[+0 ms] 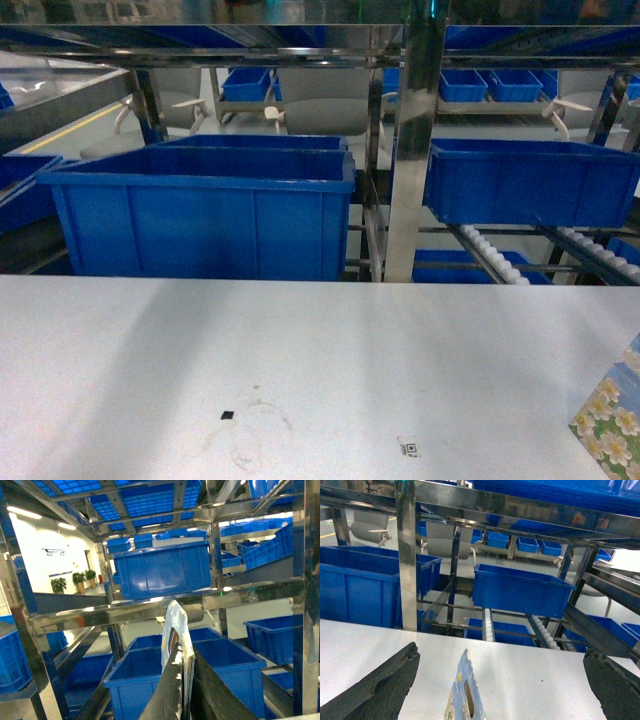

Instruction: Move flower gift bag to table near conveyor

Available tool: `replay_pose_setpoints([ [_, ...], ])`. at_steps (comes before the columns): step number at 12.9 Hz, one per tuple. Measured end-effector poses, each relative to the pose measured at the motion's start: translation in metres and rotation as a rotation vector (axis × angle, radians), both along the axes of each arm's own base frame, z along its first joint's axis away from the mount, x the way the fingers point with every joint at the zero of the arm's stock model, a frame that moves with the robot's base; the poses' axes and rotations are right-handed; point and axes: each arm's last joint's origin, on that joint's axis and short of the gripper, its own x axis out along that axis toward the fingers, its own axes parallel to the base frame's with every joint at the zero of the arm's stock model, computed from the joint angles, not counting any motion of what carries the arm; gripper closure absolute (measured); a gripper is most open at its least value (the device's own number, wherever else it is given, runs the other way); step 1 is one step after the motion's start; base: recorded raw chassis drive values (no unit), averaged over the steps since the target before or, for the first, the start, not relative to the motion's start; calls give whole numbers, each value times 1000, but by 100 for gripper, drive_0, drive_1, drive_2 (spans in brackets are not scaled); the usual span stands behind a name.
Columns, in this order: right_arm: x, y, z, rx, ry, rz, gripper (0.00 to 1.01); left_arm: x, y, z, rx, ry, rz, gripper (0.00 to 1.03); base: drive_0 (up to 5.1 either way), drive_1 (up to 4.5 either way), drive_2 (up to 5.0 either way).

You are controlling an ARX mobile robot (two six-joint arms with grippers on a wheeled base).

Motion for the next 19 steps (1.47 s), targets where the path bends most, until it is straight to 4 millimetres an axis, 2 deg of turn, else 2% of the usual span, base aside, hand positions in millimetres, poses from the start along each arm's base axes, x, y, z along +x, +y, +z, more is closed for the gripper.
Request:
replay_pose_setpoints([
  [10, 0, 0, 0, 0, 3, 0, 3, 1, -1, 0, -2, 0, 0, 101, 0, 0, 0],
  [14, 0, 0, 0, 0, 3, 0, 3, 22, -50, -11, -4, 45, -26, 101, 0, 0, 0],
  [16, 0, 0, 0, 0, 3, 1, 3, 30, -69, -15, 1, 45, -34, 101, 0, 0, 0],
  [19, 0, 0, 0, 0, 3, 0, 3, 52, -96, -28, 28, 83, -44, 101, 0, 0, 0],
])
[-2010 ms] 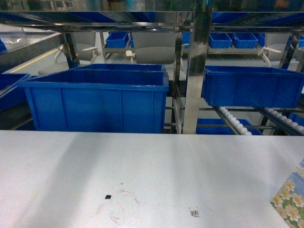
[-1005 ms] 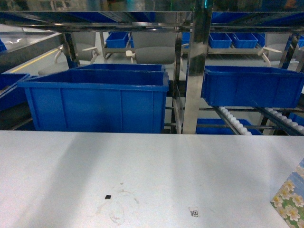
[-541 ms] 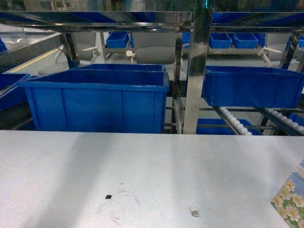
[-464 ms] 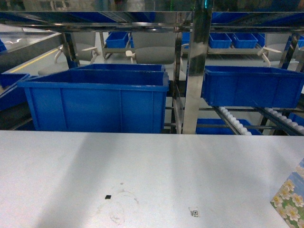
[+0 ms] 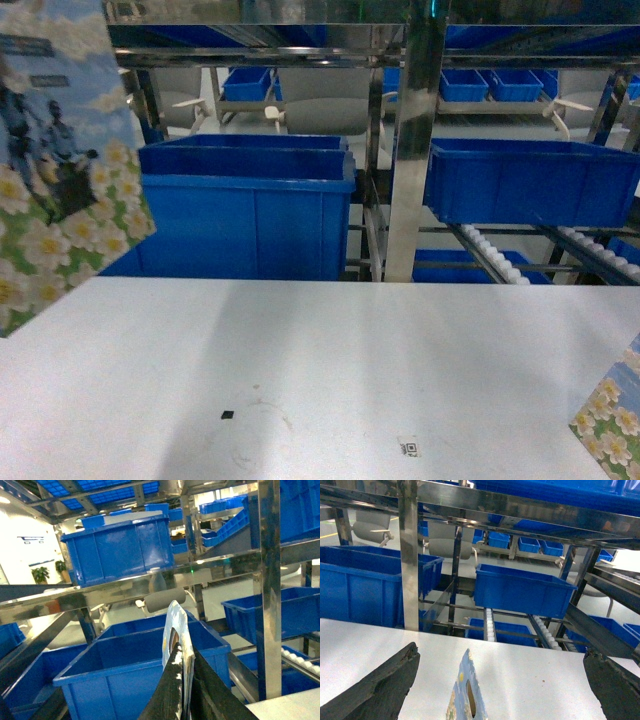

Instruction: Move flower gift bag to table near conveyor

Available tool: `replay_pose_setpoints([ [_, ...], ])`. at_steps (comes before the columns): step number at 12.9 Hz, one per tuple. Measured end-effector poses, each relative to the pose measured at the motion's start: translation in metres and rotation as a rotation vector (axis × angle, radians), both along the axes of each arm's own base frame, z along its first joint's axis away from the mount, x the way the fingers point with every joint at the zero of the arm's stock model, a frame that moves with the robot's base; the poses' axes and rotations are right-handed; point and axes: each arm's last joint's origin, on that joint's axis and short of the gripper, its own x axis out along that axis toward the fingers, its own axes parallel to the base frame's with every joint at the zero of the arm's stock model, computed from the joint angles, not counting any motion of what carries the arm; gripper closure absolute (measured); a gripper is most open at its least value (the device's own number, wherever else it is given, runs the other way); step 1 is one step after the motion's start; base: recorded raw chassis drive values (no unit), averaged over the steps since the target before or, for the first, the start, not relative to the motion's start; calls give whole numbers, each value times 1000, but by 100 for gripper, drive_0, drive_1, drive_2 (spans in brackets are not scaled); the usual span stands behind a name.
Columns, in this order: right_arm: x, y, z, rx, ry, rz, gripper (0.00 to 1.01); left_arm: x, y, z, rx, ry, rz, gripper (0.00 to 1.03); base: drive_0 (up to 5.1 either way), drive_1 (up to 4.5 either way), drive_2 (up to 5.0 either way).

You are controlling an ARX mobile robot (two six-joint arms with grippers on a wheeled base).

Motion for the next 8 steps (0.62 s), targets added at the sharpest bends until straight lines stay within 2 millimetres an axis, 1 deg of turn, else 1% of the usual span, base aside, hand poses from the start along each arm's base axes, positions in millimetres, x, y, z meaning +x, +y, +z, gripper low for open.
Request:
replay_pose_setpoints([
  [1, 0, 0, 0, 0, 0, 0, 3, 7, -6, -5, 2, 6, -5, 101, 0, 0, 0],
  [5, 0, 0, 0, 0, 0, 0, 3, 27, -21, -30, 10, 56, 1, 101, 0, 0, 0],
  [8, 0, 0, 0, 0, 0, 0, 3, 35, -29, -48, -11, 89, -14, 101, 0, 0, 0],
])
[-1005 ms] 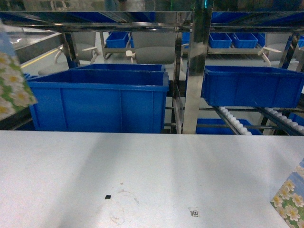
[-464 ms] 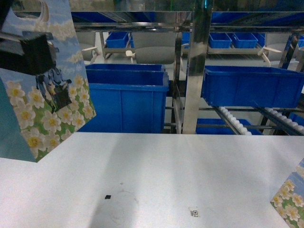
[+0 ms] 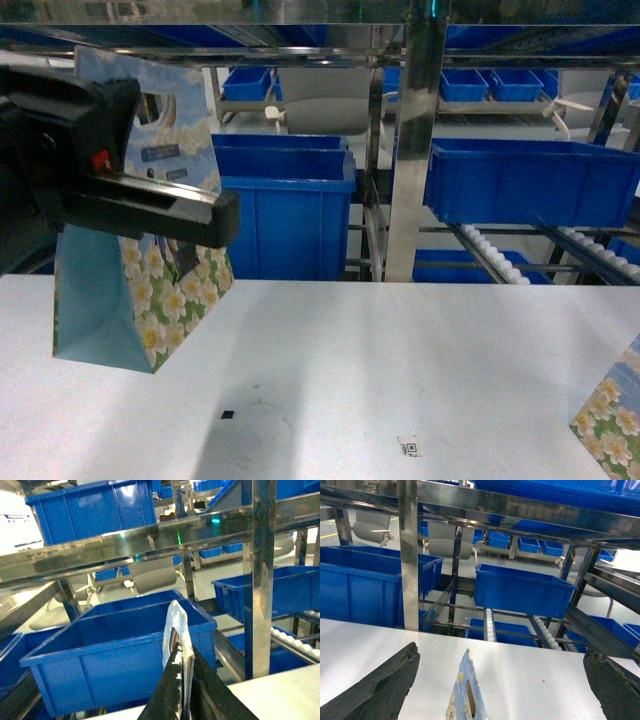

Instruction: Move flower gift bag to table near conveyor

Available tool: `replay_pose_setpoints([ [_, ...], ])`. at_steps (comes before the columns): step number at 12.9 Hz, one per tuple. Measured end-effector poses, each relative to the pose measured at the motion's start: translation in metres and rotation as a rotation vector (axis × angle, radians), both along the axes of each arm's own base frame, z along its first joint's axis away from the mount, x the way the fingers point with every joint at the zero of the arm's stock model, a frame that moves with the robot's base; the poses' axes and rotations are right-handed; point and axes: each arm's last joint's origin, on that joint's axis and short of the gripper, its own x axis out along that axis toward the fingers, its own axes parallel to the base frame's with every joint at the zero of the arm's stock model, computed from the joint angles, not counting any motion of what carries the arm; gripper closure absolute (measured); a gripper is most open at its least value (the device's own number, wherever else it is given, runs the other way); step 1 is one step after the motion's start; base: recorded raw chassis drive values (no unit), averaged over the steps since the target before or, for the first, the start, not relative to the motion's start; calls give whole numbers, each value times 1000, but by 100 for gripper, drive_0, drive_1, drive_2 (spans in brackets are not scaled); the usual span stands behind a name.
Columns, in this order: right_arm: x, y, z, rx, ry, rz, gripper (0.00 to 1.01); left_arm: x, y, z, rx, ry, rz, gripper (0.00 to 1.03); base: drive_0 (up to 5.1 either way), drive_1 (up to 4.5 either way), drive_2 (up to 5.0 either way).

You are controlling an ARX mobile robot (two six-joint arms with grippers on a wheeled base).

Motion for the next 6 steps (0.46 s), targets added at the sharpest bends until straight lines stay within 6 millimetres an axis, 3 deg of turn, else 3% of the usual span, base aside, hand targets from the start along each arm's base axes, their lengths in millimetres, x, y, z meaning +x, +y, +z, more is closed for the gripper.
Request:
replay_pose_setpoints([
  [3, 0, 0, 0, 0, 0, 0, 3, 4, -4, -17, -23, 45, 3, 101, 0, 0, 0],
  [6, 0, 0, 0, 0, 0, 0, 3, 8, -7, -54, 7, 186, 14, 101, 0, 0, 0],
])
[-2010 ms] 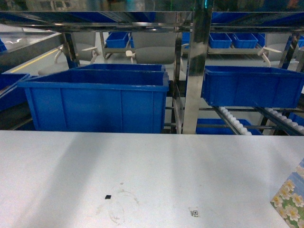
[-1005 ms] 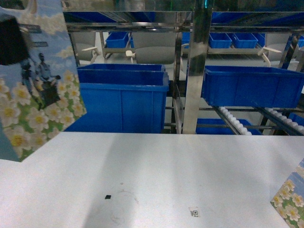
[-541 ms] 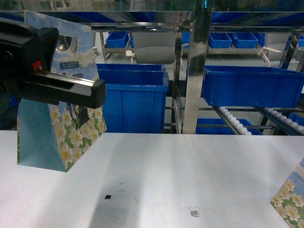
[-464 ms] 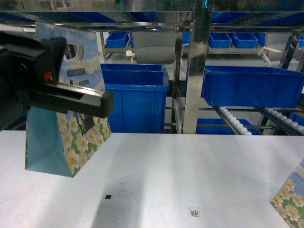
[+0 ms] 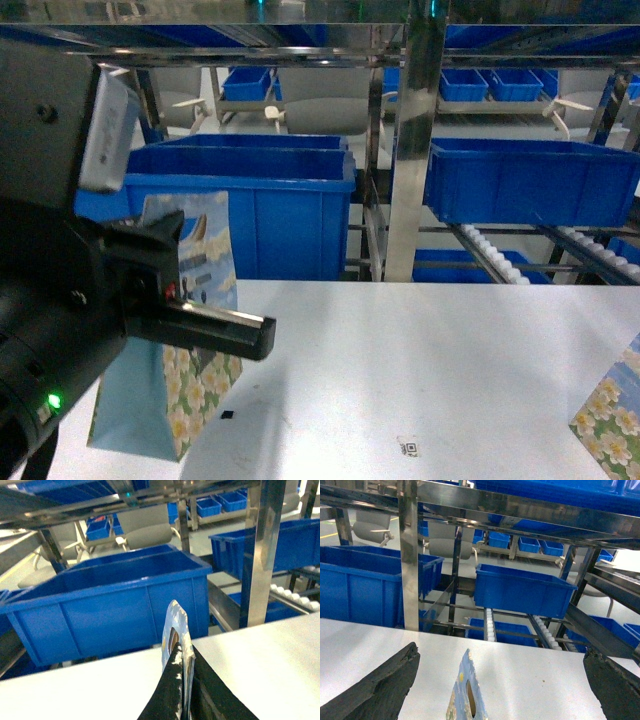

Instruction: Move flower gift bag to table near conveyor

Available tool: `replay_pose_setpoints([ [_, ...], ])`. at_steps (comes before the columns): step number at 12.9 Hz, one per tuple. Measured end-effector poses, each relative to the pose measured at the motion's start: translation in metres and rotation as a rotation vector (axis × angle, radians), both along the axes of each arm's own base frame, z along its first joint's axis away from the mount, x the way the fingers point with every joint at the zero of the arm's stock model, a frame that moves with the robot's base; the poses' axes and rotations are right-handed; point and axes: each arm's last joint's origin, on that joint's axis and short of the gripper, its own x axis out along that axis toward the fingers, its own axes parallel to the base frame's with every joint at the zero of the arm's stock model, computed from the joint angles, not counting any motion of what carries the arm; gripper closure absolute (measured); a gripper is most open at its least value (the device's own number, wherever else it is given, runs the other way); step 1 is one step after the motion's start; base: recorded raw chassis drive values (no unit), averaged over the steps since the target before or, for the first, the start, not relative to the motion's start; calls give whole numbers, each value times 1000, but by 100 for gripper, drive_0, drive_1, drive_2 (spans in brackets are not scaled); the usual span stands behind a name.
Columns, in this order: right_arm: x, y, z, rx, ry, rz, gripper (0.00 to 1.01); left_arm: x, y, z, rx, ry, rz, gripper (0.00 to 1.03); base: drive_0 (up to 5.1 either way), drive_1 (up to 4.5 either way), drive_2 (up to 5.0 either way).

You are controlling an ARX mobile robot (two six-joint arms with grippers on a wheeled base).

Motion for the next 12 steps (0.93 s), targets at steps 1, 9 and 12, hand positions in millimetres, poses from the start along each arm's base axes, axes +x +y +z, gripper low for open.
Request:
replay_pose_setpoints([
  [1, 0, 0, 0, 0, 0, 0, 3, 2, -1, -9, -3, 34, 14, 101, 0, 0, 0],
  [9, 0, 0, 0, 0, 0, 0, 3, 20, -8, -40, -37, 114, 84, 101, 0, 0, 0],
  [12, 0, 0, 0, 0, 0, 0, 3, 3, -12, -41, -20, 126, 76, 101, 0, 0, 0],
])
